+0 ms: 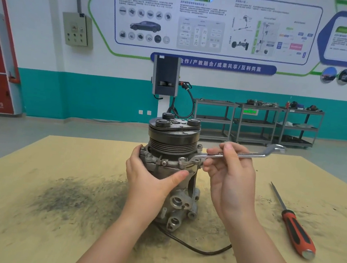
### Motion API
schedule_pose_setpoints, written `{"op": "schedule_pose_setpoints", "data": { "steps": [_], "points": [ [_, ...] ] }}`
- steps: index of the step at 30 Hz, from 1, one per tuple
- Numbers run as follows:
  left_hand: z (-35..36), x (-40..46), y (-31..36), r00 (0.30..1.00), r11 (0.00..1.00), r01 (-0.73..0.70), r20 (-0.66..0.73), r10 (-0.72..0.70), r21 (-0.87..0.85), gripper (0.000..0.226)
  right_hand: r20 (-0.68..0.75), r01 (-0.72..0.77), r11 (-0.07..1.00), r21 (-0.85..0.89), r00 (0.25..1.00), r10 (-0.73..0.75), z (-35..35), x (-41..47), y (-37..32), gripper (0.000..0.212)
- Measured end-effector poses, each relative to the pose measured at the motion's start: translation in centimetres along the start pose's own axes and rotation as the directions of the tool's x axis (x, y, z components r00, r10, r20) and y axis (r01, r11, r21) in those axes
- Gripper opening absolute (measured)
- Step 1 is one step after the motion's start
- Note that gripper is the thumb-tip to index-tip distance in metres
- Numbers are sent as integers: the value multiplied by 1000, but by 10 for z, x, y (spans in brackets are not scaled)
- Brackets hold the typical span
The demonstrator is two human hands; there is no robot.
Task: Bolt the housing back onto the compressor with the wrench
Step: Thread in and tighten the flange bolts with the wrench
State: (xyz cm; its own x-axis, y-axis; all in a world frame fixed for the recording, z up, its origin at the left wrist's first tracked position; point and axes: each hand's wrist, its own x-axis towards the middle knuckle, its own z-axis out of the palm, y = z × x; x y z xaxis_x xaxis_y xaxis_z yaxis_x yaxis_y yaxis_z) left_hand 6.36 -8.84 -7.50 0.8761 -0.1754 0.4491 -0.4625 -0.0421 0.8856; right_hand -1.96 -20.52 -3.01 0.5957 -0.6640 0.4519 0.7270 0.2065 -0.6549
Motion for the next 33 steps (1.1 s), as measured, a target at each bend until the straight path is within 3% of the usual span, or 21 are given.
{"op": "schedule_pose_setpoints", "data": {
  "steps": [5, 8, 14, 18, 20, 22, 26, 31, 33],
  "points": [
    [2, -5, 2, 1000, 999, 11, -16, -10, 48, 130, 2, 208, 974, -86, 978, -209, 5, -18, 2, 11],
    [10, -10, 9, 998, 993, 12, -69, -4, 117, 129, -97, 258, 966, 22, 962, -255, 1, -9, -8, 15],
    [5, 0, 12, 996, 981, 14, -91, 4, 196, 120, -278, 98, 983, 153, 959, -52, -20, 12, -15, 11],
    [-24, 23, -1, 987, 998, 10, 158, -20, 65, 92, -252, 19, 982, 189, 967, 30, -26, 17, -12, 7],
    [-36, 31, -6, 972, 999, 14, 233, -21, 30, 99, -220, 0, 984, 181, 975, 40, -28, 18, -11, 8],
    [-43, 33, -11, 975, 1000, 27, 222, -23, -13, 108, -170, -19, 989, 146, 985, 44, -27, 18, -10, 10],
    [-54, 33, -12, 989, 999, 45, 141, -40, -31, 101, -71, -73, 994, 84, 994, 79, -21, 14, -8, 17],
    [-53, 21, -4, 992, 1000, 20, 124, -21, 9, 60, -24, -72, 995, 62, 997, 73, -17, 13, -11, 15],
    [-46, 15, 3, 989, 1000, 6, 150, -5, -5, 57, -3, -76, 996, 39, 997, 76, -18, 17, -13, 14]
  ]
}}
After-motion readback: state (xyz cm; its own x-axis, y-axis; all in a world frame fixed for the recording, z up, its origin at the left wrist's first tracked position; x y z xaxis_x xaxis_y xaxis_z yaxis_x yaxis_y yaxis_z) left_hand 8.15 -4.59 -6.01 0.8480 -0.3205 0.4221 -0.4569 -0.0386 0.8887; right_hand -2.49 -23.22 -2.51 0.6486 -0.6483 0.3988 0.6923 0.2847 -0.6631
